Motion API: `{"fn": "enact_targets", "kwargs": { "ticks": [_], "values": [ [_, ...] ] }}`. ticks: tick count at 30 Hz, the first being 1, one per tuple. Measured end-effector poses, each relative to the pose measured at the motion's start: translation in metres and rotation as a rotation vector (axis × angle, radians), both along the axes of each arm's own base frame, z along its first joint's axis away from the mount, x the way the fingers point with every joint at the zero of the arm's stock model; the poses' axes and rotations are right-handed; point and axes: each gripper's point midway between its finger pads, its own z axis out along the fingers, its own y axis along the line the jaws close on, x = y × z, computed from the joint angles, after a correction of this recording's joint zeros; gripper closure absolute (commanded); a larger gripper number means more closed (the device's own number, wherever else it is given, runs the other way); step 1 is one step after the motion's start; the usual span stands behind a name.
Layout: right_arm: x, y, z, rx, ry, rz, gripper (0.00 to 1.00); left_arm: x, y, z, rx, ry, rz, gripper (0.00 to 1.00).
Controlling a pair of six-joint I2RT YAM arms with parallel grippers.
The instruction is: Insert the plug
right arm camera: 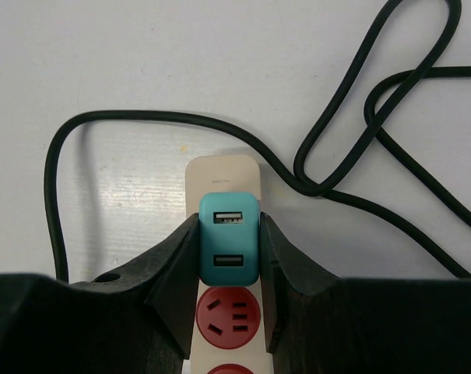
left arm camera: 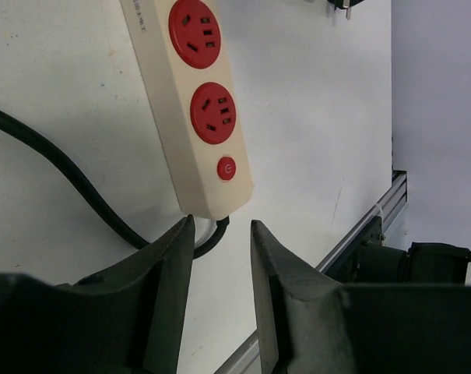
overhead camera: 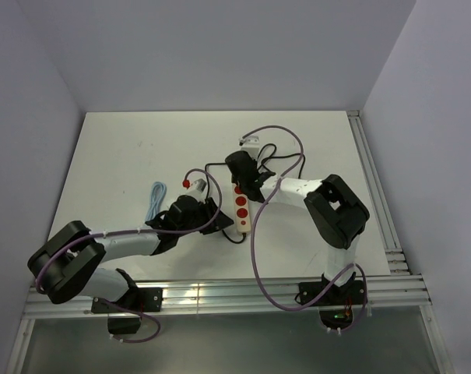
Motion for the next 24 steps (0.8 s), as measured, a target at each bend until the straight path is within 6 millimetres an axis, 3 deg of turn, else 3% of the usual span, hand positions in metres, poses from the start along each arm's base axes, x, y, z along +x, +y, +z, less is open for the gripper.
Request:
{"fn": "enact_targets", "kwargs": {
  "ticks": [8,16,22,24],
  "values": [
    [0.004,0.005,-0.005,0.041,-0.104,-0.065,1.0,-0.002,0.002,0.012,-0.014,-0.014,0.0,0.58],
    [0.004,0.005,-0.002,0.071,-0.143,-0.094,1.0,-0.004,0.009,0.041,-0.051,-0.064,0.018,0.52],
    [0.005,0.007,0.012,0.089,-0.134,-0.087,0.66,-0.007,0.021,0.054,-0.047,-0.084,0.048,0.47],
    [0.004,0.007,0.014,0.083,-0.119,-0.082,0.59,-0.008,0.026,0.061,-0.049,-0.098,0.059,0.45]
  ]
}}
